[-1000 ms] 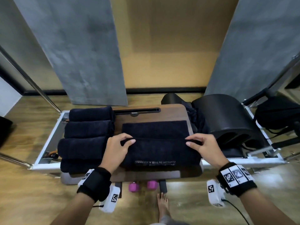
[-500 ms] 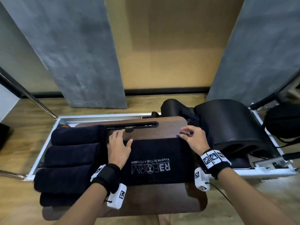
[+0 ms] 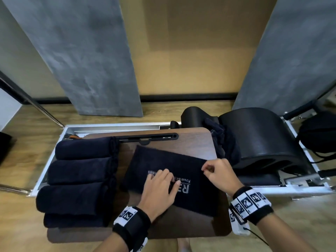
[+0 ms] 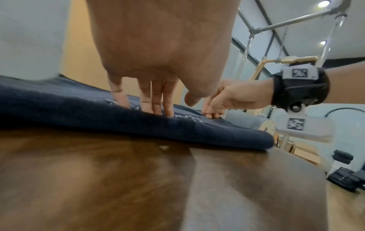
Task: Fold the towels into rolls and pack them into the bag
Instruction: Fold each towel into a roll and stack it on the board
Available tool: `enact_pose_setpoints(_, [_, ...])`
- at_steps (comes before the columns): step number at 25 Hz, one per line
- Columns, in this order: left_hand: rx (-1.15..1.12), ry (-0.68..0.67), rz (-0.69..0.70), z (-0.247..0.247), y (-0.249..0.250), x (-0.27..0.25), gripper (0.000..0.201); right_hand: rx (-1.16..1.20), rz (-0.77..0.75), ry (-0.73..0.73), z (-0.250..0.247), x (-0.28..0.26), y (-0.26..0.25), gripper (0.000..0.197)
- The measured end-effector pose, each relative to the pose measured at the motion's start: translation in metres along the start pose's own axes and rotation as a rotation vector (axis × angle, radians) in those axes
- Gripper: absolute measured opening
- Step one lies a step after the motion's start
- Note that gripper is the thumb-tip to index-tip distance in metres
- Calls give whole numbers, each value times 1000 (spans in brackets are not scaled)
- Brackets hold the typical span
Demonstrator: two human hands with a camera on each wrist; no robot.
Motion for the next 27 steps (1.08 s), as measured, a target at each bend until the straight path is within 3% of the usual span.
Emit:
enact_pose_setpoints(3, [65,-3,-9,-2,-10,-3,43,-11,-36,-127,20,-42,-7,16])
enact_pose_setpoints(6, [75,-122,11,3,-17,-19,55,148,-106,-240,50,-81,-15,21])
enact_pose_setpoints(11, [58,-156,165,13,-17,-79,66,119,-239,-146,81,-125,-17,28])
enact_pose_setpoints(16, [0,-102,207,20,-15,-128,71,42,-275,-91,99,-160,-12,33])
enact_pose_setpoints(19, [29,-39,271,22,-16,-154,55,-12,-278,-64,104,-177,-8,38])
enact_pose_setpoints(24, [-73,203,220,20,-19,-168,34,-121,-315,-85,108,-187,-5,47])
enact_pose_setpoints(27, [-153,234,184,10,-21,-157,22,-203,-331,-75,110,-186,-7,47])
Point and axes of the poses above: each hand's wrist, its own x-axis towards the middle knuckle, its own z-axis out of the palm, y = z × x, the point moved 1 cm from there along x, towards the middle knuckle, and after that the axes turned 12 degrees about x, right-handed, at the moved point
